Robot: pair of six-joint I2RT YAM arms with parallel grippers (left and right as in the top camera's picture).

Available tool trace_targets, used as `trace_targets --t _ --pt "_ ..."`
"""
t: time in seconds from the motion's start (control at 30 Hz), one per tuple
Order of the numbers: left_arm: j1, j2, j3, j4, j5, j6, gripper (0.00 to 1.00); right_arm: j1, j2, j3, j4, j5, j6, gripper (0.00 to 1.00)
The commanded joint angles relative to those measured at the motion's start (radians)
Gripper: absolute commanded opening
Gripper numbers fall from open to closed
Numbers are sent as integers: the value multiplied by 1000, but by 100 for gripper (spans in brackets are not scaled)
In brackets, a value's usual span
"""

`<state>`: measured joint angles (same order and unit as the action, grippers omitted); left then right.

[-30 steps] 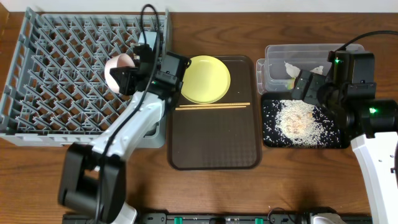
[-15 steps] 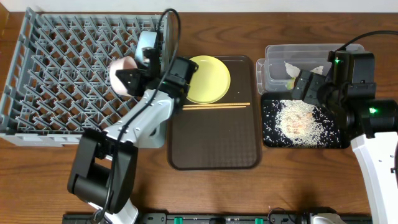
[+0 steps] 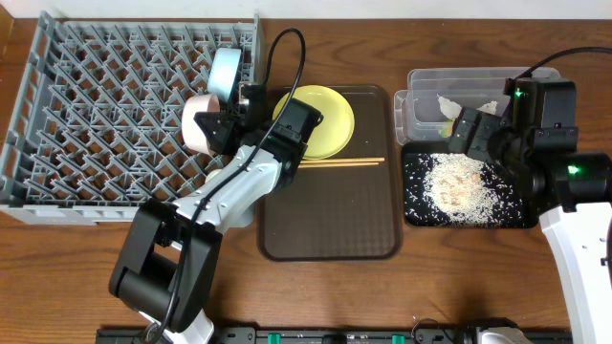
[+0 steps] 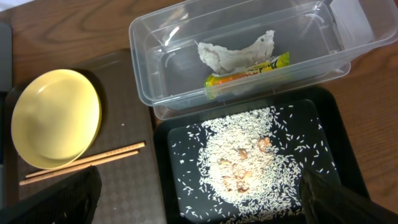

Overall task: Sort waste into correct bins and load items into the dishwasher
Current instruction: 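Carry pink bowl with left gripper and stand it upright in rack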

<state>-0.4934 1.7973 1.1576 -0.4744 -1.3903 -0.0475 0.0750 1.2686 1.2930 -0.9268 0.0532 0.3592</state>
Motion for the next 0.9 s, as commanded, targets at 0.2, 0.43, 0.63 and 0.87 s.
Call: trace_targets --t 0.2,0.43,0.63,0.87 --pt "-15 4 -28 -3 127 -6 8 -9 1 4 -2 10 10 99" --pt "-49 4 -28 21 207 -13 54 -9 1 4 -2 10 10 99" --pt "-47 4 -28 39 309 -17 68 -9 1 4 -2 10 10 99" --pt "-47 -39 31 49 400 -16 68 -9 1 4 -2 10 10 99"
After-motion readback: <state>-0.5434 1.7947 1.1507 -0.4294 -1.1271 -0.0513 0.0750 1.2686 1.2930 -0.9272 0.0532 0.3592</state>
